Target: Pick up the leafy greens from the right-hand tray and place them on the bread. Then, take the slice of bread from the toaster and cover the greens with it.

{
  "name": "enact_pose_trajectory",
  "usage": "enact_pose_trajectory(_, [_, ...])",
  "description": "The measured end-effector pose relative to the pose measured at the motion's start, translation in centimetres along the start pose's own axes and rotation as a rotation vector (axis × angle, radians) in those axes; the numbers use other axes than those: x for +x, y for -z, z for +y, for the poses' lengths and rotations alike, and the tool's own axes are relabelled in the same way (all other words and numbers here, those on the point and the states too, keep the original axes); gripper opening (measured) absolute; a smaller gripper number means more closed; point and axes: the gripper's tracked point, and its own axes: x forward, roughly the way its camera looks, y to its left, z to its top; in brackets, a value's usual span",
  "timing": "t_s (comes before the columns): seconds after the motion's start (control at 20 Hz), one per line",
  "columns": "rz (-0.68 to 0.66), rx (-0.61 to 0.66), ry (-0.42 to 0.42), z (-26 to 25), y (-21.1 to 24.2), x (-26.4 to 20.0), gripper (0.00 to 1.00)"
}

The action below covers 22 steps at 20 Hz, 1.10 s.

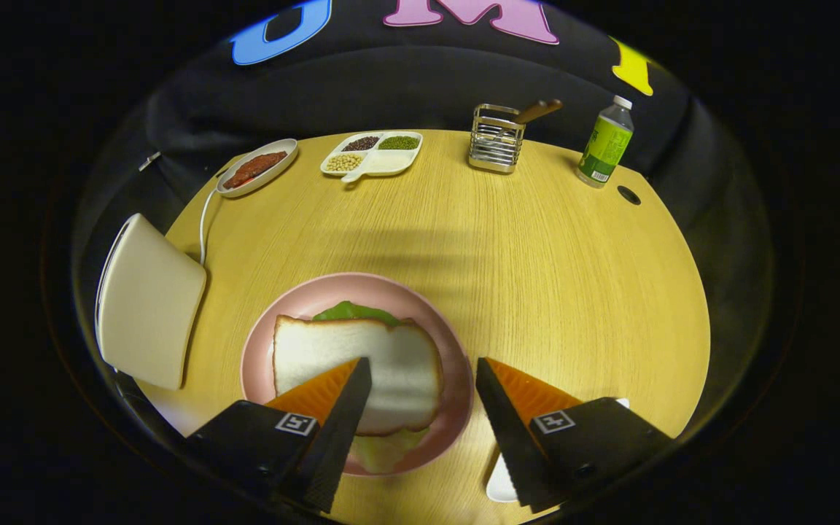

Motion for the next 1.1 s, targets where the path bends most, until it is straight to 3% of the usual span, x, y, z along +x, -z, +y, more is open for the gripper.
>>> enact_pose_trajectory(0.1, [-0.001,0.026,-0.020,0.3,0.1,-0.3,0.99])
enact_pose_trajectory(0.45, [-0.042,0.052,-0.068,1.4,-0.4,-2.8,1.00])
enact_pose_trajectory(0.55, [-0.065,0.082,-0.116,2.8,-1.0,-4.6,1.00])
enact_pose_trajectory(0.7, [-0.139,0.093,-0.160,3.8,-3.1,-7.9,1.00])
enact_pose_trajectory(1.1, [-0.384,0.078,-0.176,3.7,-9.1,-17.6,1.00])
